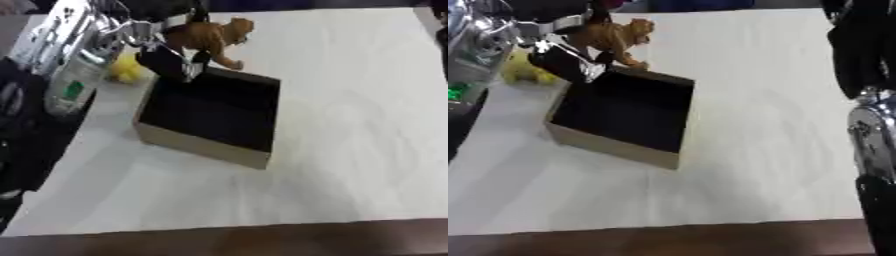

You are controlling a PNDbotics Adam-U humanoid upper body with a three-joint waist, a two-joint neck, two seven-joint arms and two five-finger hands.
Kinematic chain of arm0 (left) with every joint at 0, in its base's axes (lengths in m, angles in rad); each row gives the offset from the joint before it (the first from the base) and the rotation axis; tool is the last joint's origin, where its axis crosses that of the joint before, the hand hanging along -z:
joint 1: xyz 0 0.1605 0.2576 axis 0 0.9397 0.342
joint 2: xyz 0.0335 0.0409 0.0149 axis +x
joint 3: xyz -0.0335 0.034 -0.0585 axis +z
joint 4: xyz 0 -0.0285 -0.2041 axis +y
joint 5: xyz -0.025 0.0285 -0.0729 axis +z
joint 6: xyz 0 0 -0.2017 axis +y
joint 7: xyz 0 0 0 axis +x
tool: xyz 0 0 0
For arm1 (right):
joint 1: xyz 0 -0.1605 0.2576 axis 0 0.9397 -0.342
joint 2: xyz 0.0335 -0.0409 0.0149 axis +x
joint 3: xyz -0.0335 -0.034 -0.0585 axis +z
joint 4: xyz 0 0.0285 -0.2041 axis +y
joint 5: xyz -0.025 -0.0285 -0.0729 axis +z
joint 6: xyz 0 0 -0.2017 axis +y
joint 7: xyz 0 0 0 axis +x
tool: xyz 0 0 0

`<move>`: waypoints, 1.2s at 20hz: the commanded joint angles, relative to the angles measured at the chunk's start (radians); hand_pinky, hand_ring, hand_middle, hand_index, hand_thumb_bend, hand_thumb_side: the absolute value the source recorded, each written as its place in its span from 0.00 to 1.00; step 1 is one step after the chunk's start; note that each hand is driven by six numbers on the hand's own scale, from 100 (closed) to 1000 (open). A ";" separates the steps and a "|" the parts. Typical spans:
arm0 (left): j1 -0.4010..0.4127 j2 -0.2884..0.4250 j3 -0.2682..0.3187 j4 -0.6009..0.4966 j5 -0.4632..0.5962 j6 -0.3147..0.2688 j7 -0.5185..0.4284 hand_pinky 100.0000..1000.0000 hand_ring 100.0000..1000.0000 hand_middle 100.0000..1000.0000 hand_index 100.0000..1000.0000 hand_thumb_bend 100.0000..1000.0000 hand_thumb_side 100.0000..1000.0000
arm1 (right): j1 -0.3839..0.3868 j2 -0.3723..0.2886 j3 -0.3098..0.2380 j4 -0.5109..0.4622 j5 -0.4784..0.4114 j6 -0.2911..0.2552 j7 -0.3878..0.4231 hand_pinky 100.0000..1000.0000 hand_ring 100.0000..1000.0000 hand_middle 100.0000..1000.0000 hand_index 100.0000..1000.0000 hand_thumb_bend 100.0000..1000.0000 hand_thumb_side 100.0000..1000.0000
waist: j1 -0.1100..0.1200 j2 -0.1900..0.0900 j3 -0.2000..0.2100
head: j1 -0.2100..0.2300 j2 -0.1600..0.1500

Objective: Pick up objects on the table and place them in the box.

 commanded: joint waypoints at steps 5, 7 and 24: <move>0.004 -0.027 -0.024 0.034 -0.047 -0.020 0.018 0.46 0.65 0.57 0.69 0.00 0.41 | -0.013 -0.010 -0.010 -0.022 -0.005 -0.002 -0.003 0.96 0.80 0.60 0.95 0.00 0.97 | 0.000 -0.012 -0.005 | 0.010 0.004; 0.011 -0.032 -0.033 0.041 -0.046 -0.023 0.019 0.48 0.66 0.58 0.70 0.00 0.38 | -0.013 -0.011 -0.011 -0.022 -0.005 -0.002 -0.003 0.96 0.80 0.60 0.95 0.00 0.97 | 0.001 -0.010 -0.006 | 0.008 0.002; 0.047 -0.020 -0.056 0.018 -0.116 -0.110 -0.096 0.70 0.85 0.75 0.86 0.44 0.62 | -0.005 -0.017 -0.014 -0.022 -0.006 -0.002 -0.003 0.96 0.80 0.60 0.95 0.00 0.97 | 0.004 -0.007 0.001 | 0.003 -0.016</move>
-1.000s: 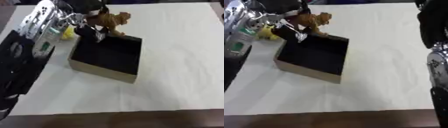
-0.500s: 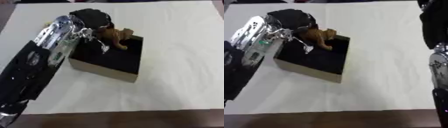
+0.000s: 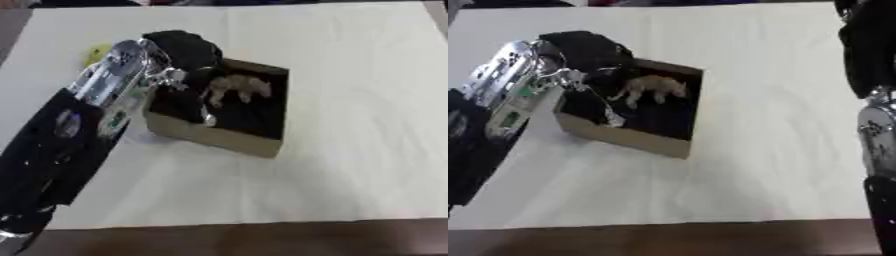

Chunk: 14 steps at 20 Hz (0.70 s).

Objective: Pick up objects on the table and place them in the box.

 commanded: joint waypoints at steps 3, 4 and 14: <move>-0.007 0.021 0.009 -0.042 -0.019 0.000 0.002 0.69 0.85 0.75 0.86 0.40 0.66 | -0.006 -0.021 -0.009 -0.022 -0.006 0.000 -0.001 0.96 0.80 0.60 0.95 0.00 0.97 | -0.002 -0.019 0.002 | -0.002 -0.008; -0.007 0.022 0.015 -0.053 -0.019 0.004 0.010 0.69 0.84 0.75 0.86 0.40 0.67 | -0.006 -0.021 -0.009 -0.022 -0.006 -0.001 -0.001 0.96 0.80 0.60 0.95 0.00 0.97 | -0.002 -0.020 0.003 | -0.001 -0.008; -0.011 0.097 0.154 -0.245 0.092 0.130 0.135 0.56 0.80 0.72 0.83 0.39 0.75 | 0.005 -0.020 -0.013 -0.022 -0.005 -0.001 -0.004 0.96 0.80 0.60 0.95 0.00 0.97 | -0.006 -0.030 0.010 | -0.014 -0.006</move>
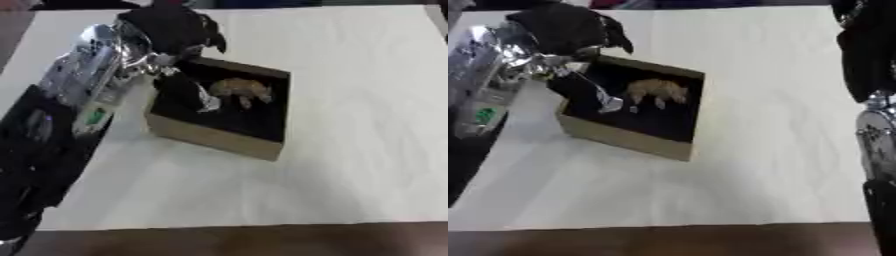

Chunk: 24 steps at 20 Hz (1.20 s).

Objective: Pick up objects on the table and place them in the box.

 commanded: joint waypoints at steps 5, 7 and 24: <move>-0.004 0.094 0.097 -0.080 0.154 0.103 0.058 0.50 0.78 0.71 0.83 0.41 0.75 | -0.005 -0.019 -0.014 -0.022 -0.005 -0.003 -0.007 0.96 0.81 0.60 0.95 0.00 0.96 | -0.007 -0.026 0.003 | -0.011 0.010; 0.004 0.118 0.122 -0.090 0.192 0.130 0.078 0.50 0.78 0.72 0.83 0.42 0.76 | -0.006 -0.020 -0.016 -0.022 -0.004 -0.005 -0.008 0.96 0.81 0.60 0.95 0.00 0.96 | -0.009 -0.027 0.005 | -0.007 0.018; 0.047 0.315 0.198 0.072 0.144 0.088 0.062 0.68 0.88 0.84 0.92 0.58 0.64 | -0.019 -0.040 -0.019 -0.022 0.003 -0.009 -0.012 0.96 0.81 0.60 0.95 0.00 0.96 | -0.029 -0.007 0.013 | 0.020 -0.015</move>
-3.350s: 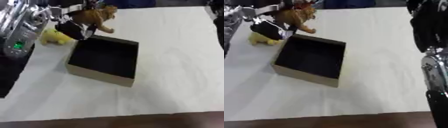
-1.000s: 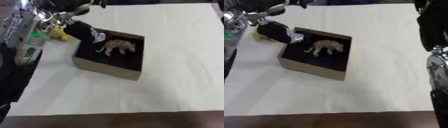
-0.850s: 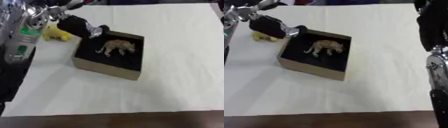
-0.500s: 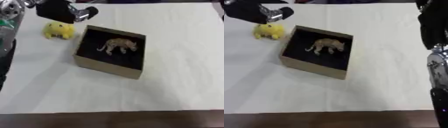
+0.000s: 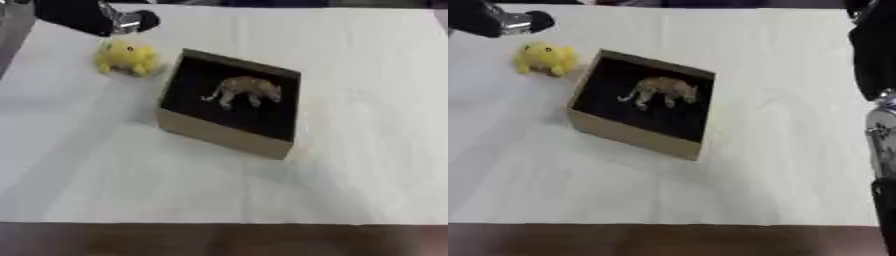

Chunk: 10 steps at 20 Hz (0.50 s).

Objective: Pick up objects on the table and place them in the box.

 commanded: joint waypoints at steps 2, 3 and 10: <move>-0.026 0.053 0.011 0.085 -0.056 -0.069 -0.033 0.70 0.89 0.84 0.93 0.54 0.61 | -0.016 -0.030 -0.008 -0.022 0.002 0.000 -0.002 0.96 0.81 0.60 0.95 0.00 0.96 | 0.002 -0.015 -0.002 | 0.001 -0.019; -0.029 0.054 0.011 0.106 -0.067 -0.084 -0.042 0.71 0.89 0.85 0.93 0.52 0.60 | -0.017 -0.030 -0.007 -0.022 0.002 0.000 -0.002 0.96 0.81 0.60 0.95 0.00 0.96 | 0.002 -0.014 -0.002 | 0.001 -0.022; -0.039 0.054 0.001 0.210 -0.110 -0.146 -0.088 0.77 0.90 0.85 0.94 0.56 0.57 | -0.018 -0.027 -0.006 -0.022 0.002 0.002 0.001 0.96 0.81 0.60 0.95 0.00 0.97 | 0.003 -0.013 -0.007 | -0.003 -0.032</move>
